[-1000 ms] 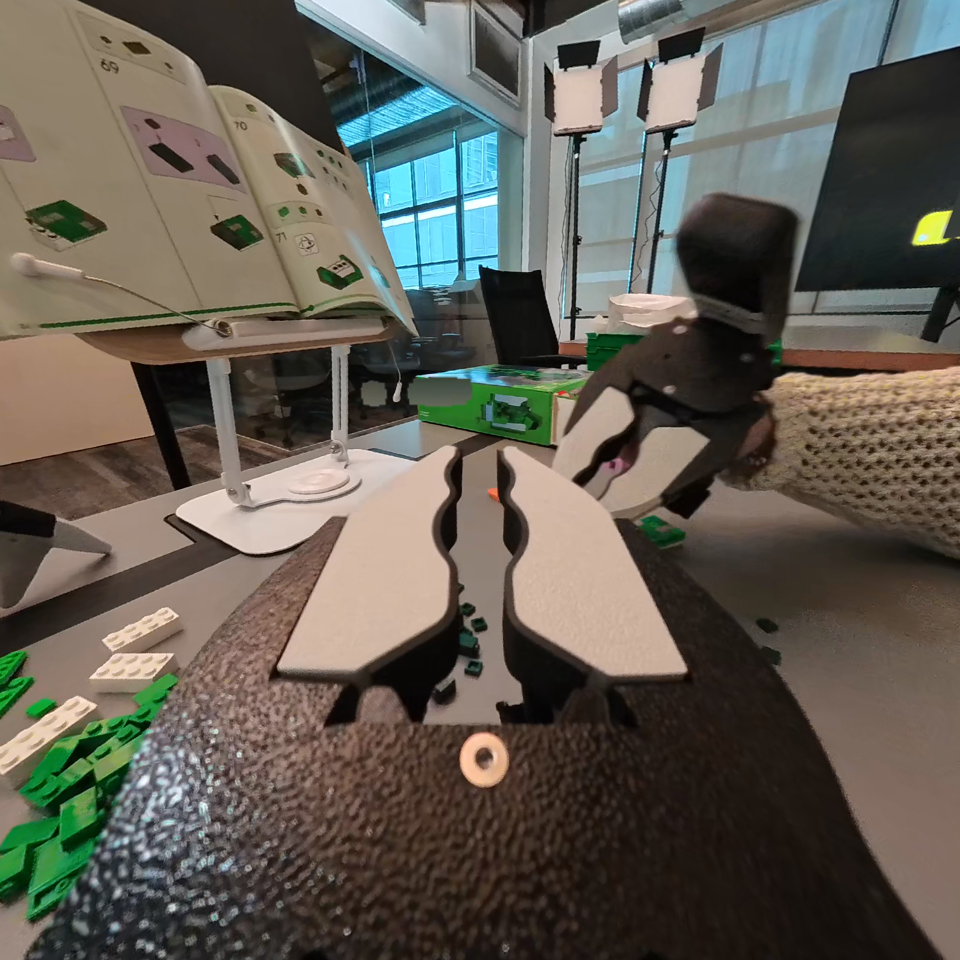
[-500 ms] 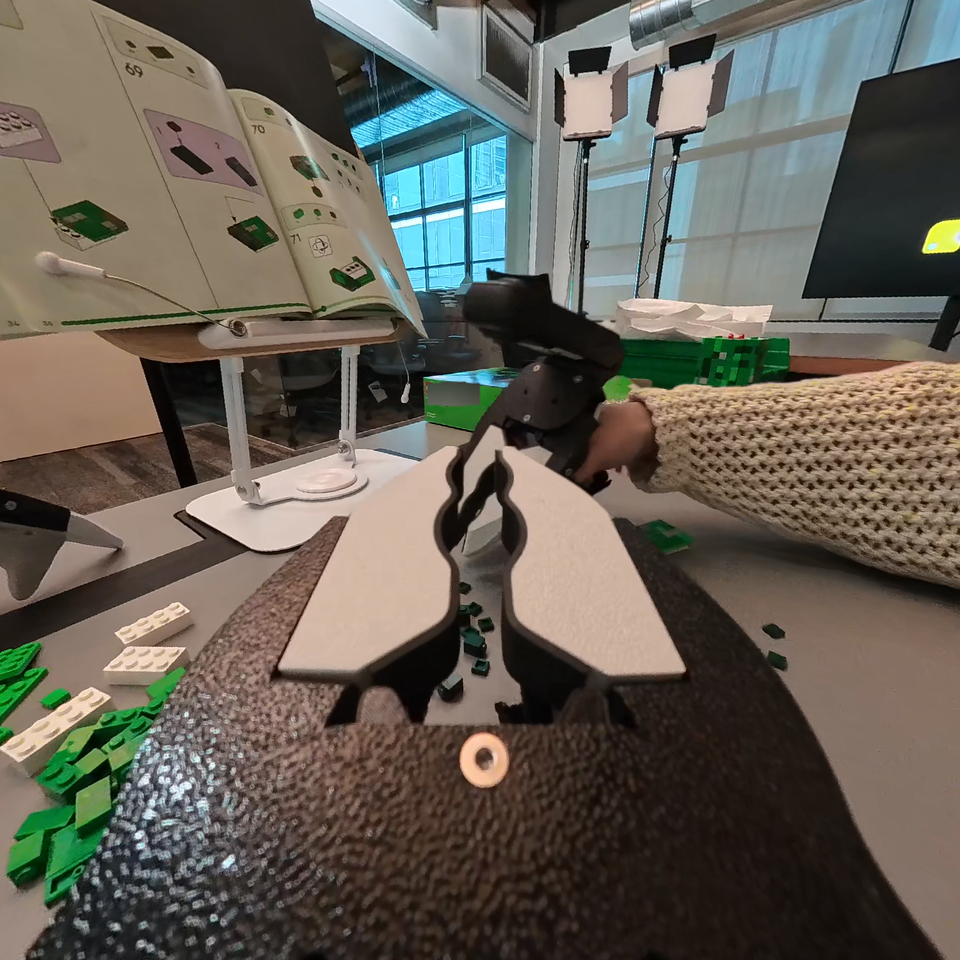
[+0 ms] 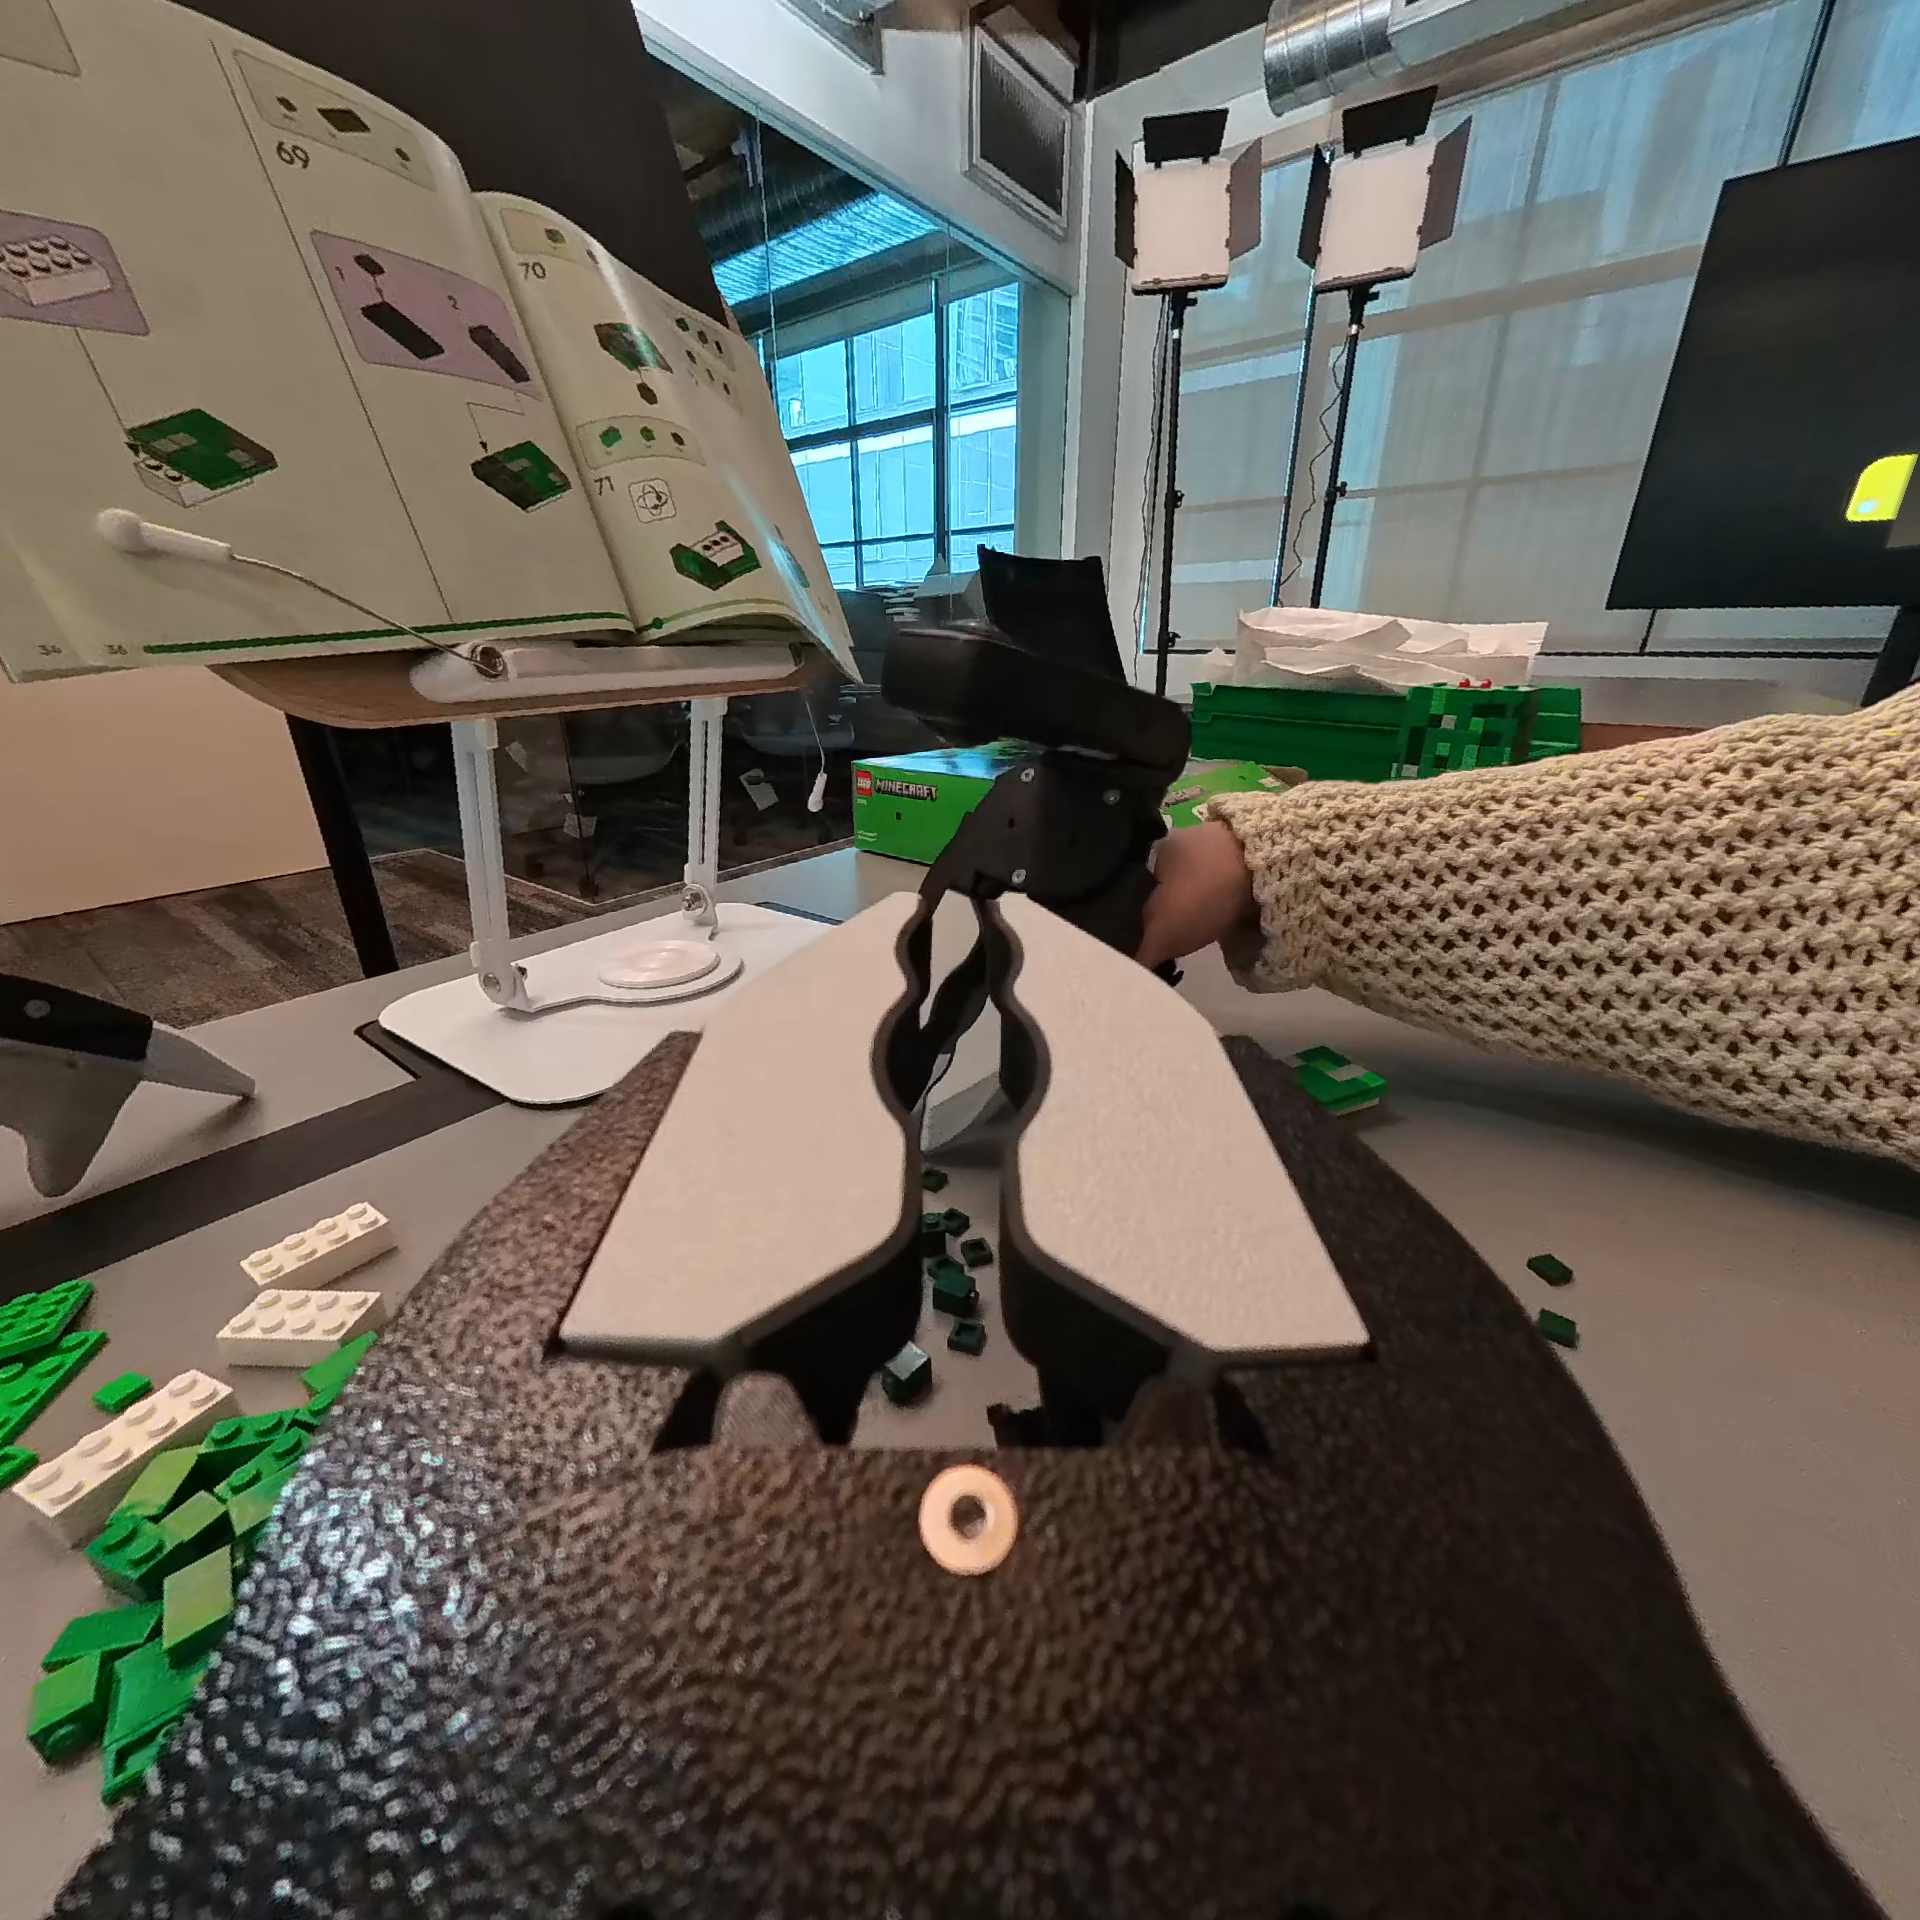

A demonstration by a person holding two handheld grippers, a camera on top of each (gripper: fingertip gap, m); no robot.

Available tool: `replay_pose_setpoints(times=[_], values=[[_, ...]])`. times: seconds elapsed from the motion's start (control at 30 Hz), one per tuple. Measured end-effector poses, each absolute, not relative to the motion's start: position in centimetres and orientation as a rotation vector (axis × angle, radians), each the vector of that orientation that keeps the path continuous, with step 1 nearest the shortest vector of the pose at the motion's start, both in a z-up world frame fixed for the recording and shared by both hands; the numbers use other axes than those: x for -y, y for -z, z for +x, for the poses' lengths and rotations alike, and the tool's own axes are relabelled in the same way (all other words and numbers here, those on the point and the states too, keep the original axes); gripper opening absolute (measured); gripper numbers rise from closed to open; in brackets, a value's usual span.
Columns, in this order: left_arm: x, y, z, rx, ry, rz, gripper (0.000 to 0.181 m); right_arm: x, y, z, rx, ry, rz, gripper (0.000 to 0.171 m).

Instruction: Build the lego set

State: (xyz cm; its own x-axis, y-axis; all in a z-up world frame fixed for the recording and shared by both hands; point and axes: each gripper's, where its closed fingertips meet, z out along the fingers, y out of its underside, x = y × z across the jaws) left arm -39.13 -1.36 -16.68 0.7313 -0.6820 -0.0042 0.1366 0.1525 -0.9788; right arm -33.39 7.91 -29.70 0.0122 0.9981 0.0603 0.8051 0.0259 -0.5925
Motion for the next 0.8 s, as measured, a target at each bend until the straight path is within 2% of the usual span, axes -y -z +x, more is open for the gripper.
replay_pose_setpoints(times=[0.23, 0.5, 0.67, 0.8], values=[[1.3, 16.8, -39.0, -0.516, 0.629, -1.297, 0.009, -7.9, 29.8, -33.6, 1.855, -0.532, -1.818, 0.008], [1.3, 16.8, -39.0, -0.518, 0.629, -1.300, 0.009, -7.3, 28.8, -32.8, 1.834, -0.522, -1.781, 0.007], [1.3, 16.8, -38.9, -0.520, 0.631, -1.302, 0.009, -3.7, 26.5, -30.9, 1.812, -0.565, -1.698, 0.007], [1.2, 17.1, -38.7, -0.524, 0.632, -1.314, 0.009, 0.1, 26.8, -28.7, 1.859, -0.577, -1.684, 0.007]])
